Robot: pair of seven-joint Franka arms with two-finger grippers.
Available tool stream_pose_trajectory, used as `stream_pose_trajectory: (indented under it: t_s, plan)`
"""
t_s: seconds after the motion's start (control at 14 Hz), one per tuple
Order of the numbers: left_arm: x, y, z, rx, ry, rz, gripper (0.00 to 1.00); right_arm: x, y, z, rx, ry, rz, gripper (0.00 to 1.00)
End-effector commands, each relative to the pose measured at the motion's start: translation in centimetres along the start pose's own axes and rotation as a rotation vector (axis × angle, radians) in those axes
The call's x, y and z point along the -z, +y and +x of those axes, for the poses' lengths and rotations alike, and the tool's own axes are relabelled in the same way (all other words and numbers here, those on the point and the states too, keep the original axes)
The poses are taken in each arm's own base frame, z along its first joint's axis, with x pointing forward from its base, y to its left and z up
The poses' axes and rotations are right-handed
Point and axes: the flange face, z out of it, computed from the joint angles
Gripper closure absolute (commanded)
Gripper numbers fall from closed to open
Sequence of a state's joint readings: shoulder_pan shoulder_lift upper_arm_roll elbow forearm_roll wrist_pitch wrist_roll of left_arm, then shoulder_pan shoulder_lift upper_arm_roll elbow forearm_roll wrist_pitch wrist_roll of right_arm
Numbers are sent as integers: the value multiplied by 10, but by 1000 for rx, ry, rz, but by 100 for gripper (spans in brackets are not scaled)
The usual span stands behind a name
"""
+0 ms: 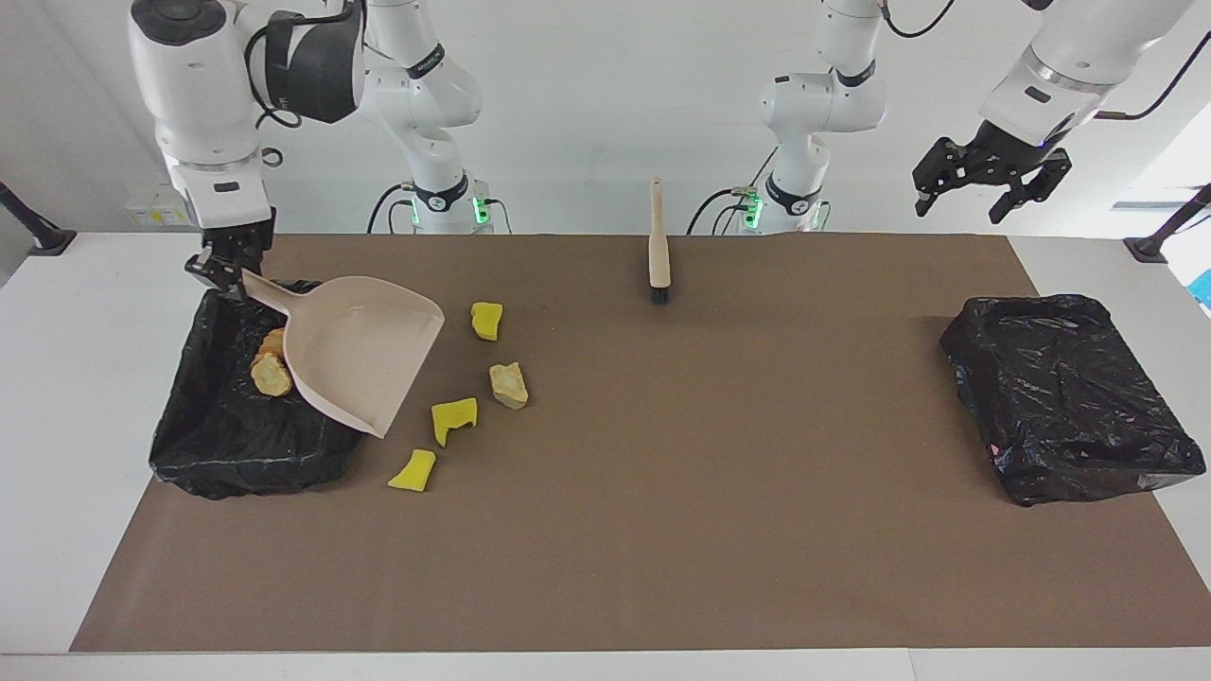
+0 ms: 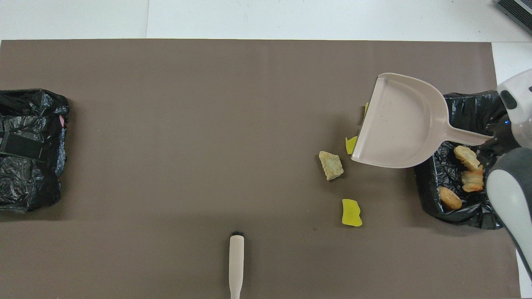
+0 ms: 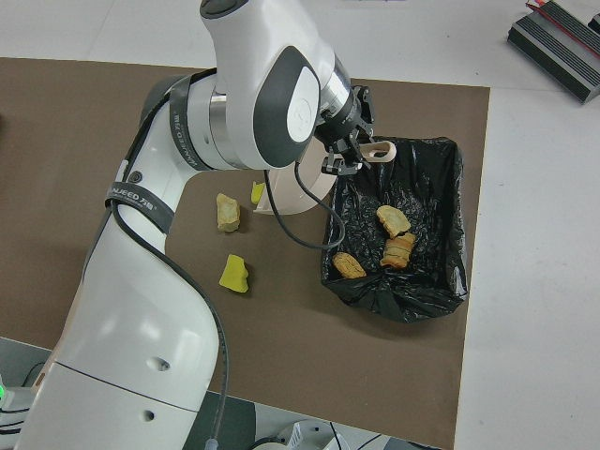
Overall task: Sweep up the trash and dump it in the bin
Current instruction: 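Carry the dustpan back with the right gripper and set it down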
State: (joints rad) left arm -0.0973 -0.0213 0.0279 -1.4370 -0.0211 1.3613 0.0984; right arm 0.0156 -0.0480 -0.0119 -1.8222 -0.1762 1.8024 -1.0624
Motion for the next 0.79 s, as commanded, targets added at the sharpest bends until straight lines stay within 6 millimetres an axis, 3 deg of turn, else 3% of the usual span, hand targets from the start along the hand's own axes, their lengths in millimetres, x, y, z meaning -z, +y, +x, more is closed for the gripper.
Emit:
stream_pose_trajectory:
  t_s: [0.0,0.14,0.29,0.72]
  plan:
    - [3,-2,-1,-7,10,10,0,-8,-20,49,-192,39,36,100]
    - [4,-3,-3,7,12,8,0,-26,-27,77,-366,83,131,100]
    - [3,-3,-2,-2,9,9,0,-35,-43,119,-504,115,164,100]
    - [0,-3,-9,-8,0,10,0,-61,-121,265,-926,142,166,100]
